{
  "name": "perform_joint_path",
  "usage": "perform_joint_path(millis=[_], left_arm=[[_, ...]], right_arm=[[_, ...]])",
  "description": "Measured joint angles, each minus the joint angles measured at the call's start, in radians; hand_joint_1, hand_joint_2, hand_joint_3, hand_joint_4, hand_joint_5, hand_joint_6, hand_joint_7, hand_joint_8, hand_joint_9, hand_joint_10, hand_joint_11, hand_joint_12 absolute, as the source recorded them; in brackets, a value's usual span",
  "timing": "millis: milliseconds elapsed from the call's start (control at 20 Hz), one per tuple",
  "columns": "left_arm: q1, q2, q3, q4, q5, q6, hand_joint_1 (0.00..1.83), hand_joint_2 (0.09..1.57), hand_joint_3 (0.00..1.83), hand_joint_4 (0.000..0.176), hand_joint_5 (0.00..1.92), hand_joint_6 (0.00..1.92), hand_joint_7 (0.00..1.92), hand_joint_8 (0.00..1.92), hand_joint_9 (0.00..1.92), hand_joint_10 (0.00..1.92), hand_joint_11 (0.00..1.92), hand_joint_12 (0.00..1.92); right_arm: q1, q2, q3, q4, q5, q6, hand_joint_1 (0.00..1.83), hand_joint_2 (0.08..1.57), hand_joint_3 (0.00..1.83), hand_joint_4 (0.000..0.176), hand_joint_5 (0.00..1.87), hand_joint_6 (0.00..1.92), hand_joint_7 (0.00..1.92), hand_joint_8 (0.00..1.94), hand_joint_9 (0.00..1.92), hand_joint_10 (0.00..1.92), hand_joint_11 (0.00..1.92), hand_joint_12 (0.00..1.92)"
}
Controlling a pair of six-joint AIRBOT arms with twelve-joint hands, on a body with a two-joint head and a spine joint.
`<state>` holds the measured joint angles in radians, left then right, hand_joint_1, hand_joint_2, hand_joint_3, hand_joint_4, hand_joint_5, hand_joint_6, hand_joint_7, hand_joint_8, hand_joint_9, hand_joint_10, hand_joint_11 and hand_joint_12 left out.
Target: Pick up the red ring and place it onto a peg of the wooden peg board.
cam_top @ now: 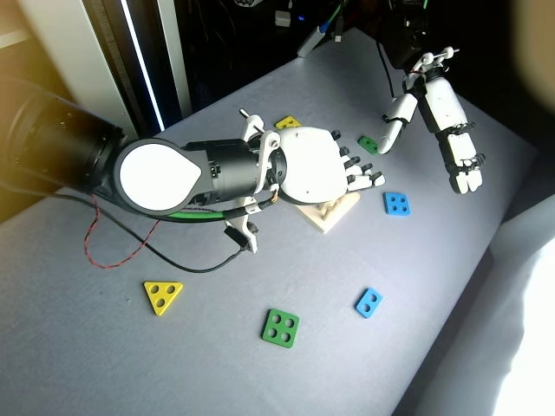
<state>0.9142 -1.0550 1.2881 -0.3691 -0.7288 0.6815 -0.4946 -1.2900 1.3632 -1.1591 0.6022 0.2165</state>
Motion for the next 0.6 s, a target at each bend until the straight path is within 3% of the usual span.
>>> perform_joint_path(millis=[50, 150, 250, 300, 350, 400, 500, 600], left_arm=[[0.0, 0.0, 0.0, 0.003, -0.001, 0.0, 0.23, 0.89, 0.0, 0.173, 0.0, 0.0, 0.0, 0.0, 0.0, 0.0, 0.0, 0.0], [0.0, 0.0, 0.0, 0.003, 0.0, 0.0, 0.2, 0.9, 0.0, 0.167, 0.0, 0.0, 0.0, 0.0, 0.0, 0.0, 0.0, 0.0], [-0.002, 0.0, 0.0, 0.004, 0.002, 0.0, 0.22, 0.89, 0.0, 0.175, 0.0, 0.0, 0.0, 0.0, 0.0, 0.0, 0.0, 0.0], [-0.006, 0.0, 0.0, 0.006, 0.003, 0.0, 0.22, 0.89, 0.0, 0.176, 0.0, 0.0, 0.0, 0.0, 0.0, 0.0, 0.0, 0.0], [-0.008, 0.0, 0.0, 0.01, 0.003, 0.0, 0.22, 0.9, 0.0, 0.163, 0.0, 0.0, 0.0, 0.0, 0.0, 0.0, 0.0, 0.0], [-0.009, 0.0, 0.0, 0.01, 0.003, 0.0, 0.24, 0.9, 0.0, 0.158, 0.0, 0.0, 0.0, 0.0, 0.0, 0.0, 0.0, 0.0], [-0.009, 0.0, 0.0, 0.011, 0.003, 0.0, 0.25, 0.9, 0.0, 0.171, 0.0, 0.0, 0.0, 0.0, 0.0, 0.0, 0.0, 0.0], [-0.009, 0.0, 0.0, 0.011, 0.003, 0.0, 0.25, 0.9, 0.0, 0.176, 0.0, 0.0, 0.0, 0.0, 0.0, 0.0, 0.0, 0.0]], right_arm=[[0.0, -0.001, 0.0, 0.0, 0.0, 0.001, 1.13, 1.12, 0.0, 0.0, 0.96, 1.03, 0.47, 0.0, 0.2, 0.0, 0.04, 0.02], [0.0, -0.001, 0.0, -0.003, 0.0, 0.004, 1.12, 1.13, 0.0, 0.0, 0.96, 1.04, 0.48, 0.0, 0.2, 0.01, 0.03, 0.03], [0.0, -0.001, 0.0, -0.005, -0.001, 0.005, 1.12, 1.13, 0.0, 0.0, 0.95, 1.05, 0.47, 0.01, 0.2, 0.01, 0.0, 0.36], [0.0, -0.002, 0.0, -0.005, -0.001, 0.005, 1.12, 1.13, 0.0, 0.0, 0.95, 1.05, 0.47, 0.01, 0.2, 0.01, 0.0, 0.39], [0.0, -0.003, 0.0, -0.007, -0.002, 0.005, 1.11, 1.13, 0.0, 0.0, 0.95, 1.06, 0.47, 0.0, 0.2, 0.0, 0.0, 0.43], [0.0, -0.005, 0.0, -0.011, -0.003, 0.005, 1.11, 1.14, 0.0, 0.0, 0.93, 1.08, 0.47, 0.0, 0.2, 0.0, 0.0, 0.39], [0.0, -0.012, 0.008, -0.02, -0.005, 0.017, 1.1, 1.14, 0.0, 0.0, 0.93, 1.08, 0.46, 0.0, 0.19, 0.0, 0.0, 0.17], [-0.003, -0.018, 0.016, -0.03, -0.01, 0.027, 1.06, 1.15, 0.0, 0.005, 0.9, 1.13, 0.44, 0.0, 0.18, 0.0, 0.0, 0.19]])
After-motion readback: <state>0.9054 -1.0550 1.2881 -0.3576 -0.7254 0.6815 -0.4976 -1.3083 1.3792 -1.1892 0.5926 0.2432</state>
